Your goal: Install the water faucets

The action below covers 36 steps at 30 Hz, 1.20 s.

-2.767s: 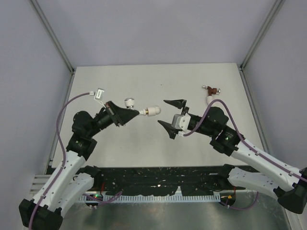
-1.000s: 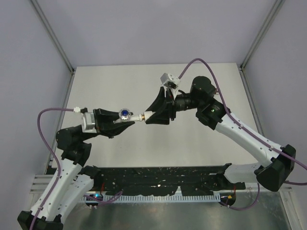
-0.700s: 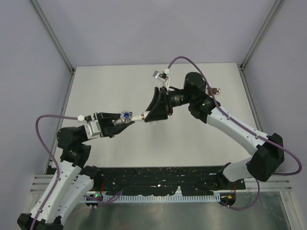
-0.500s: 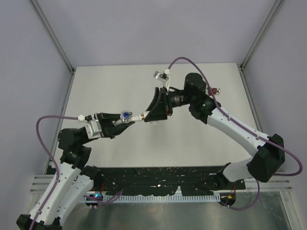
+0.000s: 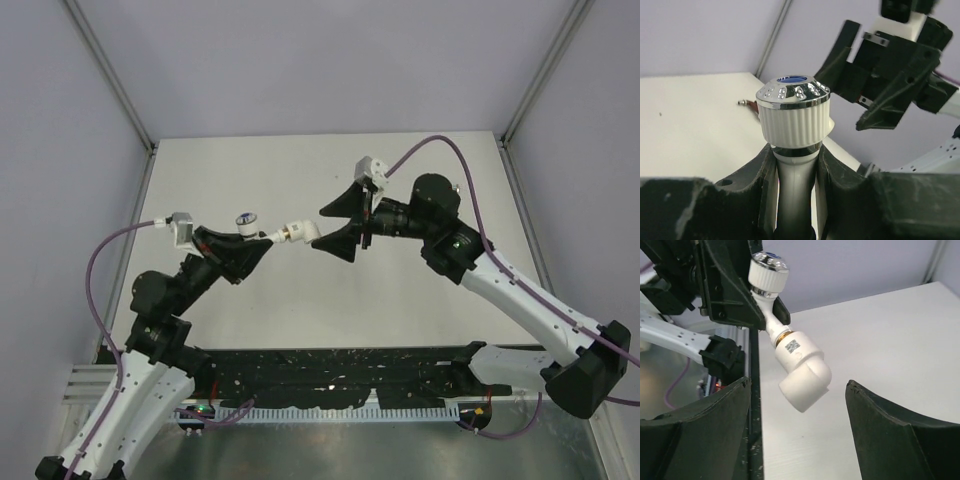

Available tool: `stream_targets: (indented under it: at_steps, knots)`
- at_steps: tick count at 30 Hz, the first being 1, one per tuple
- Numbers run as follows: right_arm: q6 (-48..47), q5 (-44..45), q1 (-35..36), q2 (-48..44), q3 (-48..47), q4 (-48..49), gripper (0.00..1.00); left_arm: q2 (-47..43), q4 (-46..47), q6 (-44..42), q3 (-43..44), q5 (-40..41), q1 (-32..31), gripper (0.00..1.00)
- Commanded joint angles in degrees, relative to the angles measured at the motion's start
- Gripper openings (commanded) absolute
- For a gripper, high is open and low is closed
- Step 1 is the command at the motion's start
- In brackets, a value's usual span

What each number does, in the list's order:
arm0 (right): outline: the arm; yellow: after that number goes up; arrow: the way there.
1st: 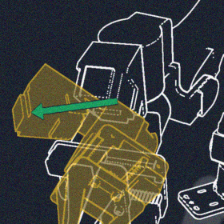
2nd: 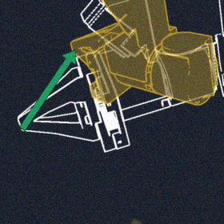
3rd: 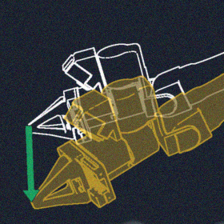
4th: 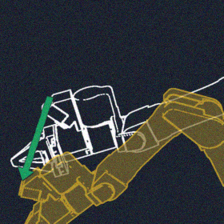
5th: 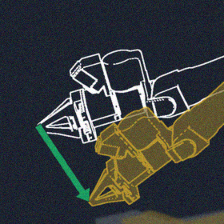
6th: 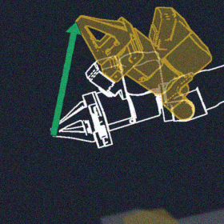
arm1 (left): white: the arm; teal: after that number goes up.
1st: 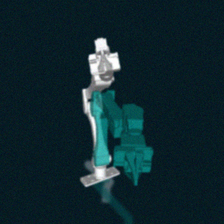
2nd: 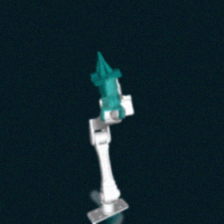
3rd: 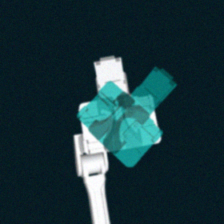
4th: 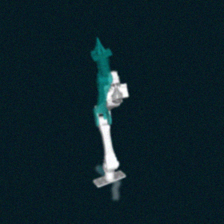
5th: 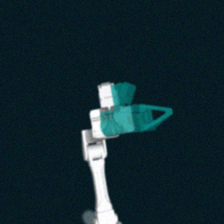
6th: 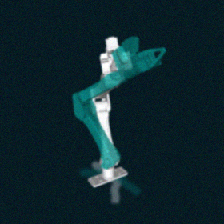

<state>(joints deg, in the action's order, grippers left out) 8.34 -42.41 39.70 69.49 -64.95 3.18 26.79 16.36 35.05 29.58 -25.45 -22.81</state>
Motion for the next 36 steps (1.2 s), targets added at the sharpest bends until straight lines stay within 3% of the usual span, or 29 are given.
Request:
stream_targets:
  at_steps: [1,6,10,14,21,36]
  knots:
    - [-19.28,5.15,-0.07,-7.96,7.44,6.65,0.81,1.33,-5.89,18.09,2.41,6.55,-0.13,0.0]
    - [-35.81,5.15,0.02,-16.23,18.43,14.47,0.86,8.35,-9.41,30.14,6.79,-0.55,0.04,0.0]
    - [-42.07,4.1,-0.06,-19.92,21.44,14.4,0.86,14.86,-10.29,35.95,11.45,-8.98,0.31,0.0]
    - [-44.54,3.74,0.11,-21.5,22.93,15.1,0.86,19.0,-8.19,39.39,13.48,-13.13,0.48,0.0]
    - [-47.36,3.39,0.46,-20.89,22.32,14.66,0.86,19.01,-10.12,39.31,15.06,-13.39,0.4,0.0]
    - [-50.7,1.11,2.66,-15.97,18.89,13.43,0.73,19.18,-9.24,39.92,15.59,-15.06,0.4,0.0]
